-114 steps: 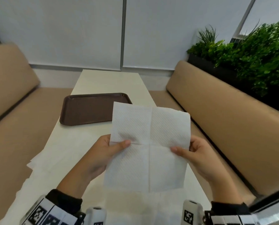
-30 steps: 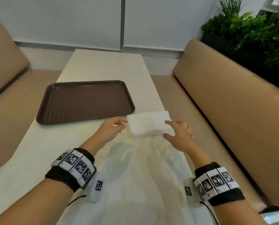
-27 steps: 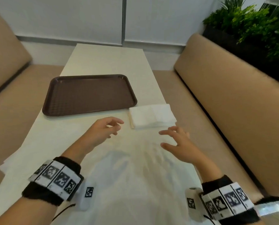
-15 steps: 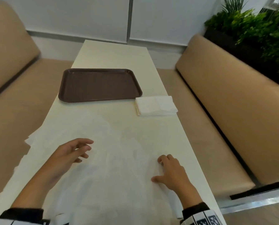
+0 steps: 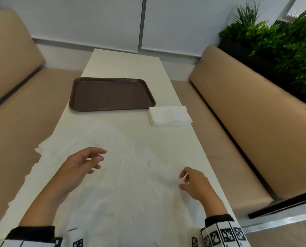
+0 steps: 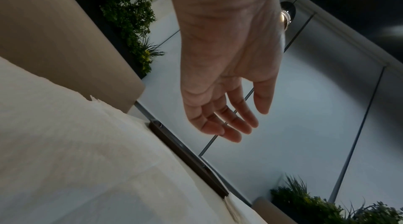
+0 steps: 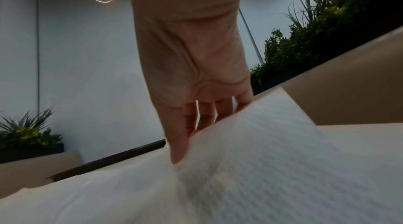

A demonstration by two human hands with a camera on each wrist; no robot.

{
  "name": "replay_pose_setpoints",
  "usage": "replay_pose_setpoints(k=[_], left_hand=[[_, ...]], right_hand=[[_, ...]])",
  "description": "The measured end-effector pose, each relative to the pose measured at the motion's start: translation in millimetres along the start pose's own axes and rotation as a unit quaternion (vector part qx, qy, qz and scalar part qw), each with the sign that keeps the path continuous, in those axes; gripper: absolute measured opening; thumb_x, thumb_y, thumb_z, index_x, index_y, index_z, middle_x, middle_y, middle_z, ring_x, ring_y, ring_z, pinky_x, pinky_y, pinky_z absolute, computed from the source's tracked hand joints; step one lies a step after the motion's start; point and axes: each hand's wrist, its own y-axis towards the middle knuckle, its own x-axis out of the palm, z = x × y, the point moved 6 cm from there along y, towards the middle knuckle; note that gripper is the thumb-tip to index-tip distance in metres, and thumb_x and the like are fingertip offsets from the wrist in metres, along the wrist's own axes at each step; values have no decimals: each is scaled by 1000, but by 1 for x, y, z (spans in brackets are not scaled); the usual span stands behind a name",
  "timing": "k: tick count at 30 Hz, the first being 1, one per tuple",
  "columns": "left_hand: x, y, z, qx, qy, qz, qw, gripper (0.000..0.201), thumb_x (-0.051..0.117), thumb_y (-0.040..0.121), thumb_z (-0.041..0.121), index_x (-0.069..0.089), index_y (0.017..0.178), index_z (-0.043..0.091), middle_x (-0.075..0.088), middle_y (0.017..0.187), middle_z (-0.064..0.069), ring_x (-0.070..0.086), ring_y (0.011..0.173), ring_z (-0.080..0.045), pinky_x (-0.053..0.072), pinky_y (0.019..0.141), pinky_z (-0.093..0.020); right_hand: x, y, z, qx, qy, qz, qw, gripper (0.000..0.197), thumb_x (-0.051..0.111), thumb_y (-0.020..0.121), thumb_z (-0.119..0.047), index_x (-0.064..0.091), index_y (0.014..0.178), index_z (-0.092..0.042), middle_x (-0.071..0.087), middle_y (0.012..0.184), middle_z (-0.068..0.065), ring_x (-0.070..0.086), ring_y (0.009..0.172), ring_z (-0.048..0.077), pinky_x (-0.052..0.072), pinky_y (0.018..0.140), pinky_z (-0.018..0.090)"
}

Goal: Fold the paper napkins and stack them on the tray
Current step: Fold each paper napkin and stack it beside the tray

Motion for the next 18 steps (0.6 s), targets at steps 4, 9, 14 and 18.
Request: replay_pose_setpoints(k=[4,9,14,18], left_hand=[[3,-1,8,15,-6,-15,1000,17,66,88,22,72,90,37,66,100,-5,64,82,-13,46,78,-28],[4,-4,16,17,-2,-20,1000,17,63,76,37,71,91,38,66,100,-4,64,82,-11,46,78,-28],[21,1,26,28,46,-66,996,21,71,82,33,68,101,41,68,102,11,62,100,-7,47,89,-28],[66,6,46,39,66,-200,977,78,83,59,52,45,127,52,55,130,22,47,124,5,39,106,-26]], right_hand=[[2,-9,4,19,16,-94,995,63,77,78,-22,40,129,-26,49,117,3,52,93,18,41,63,19],[-18,-15,7,6,1,-76,997,50,68,82,-11,48,125,-24,59,106,1,53,78,14,38,53,16],[-77,-55,-17,-114,91,-4,989,30,67,80,-12,58,95,-35,66,89,-2,55,70,15,49,63,30],[-132,-112,-60,-255,86,33,963,33,75,77,-17,61,96,-40,68,82,-7,64,74,22,55,70,42]])
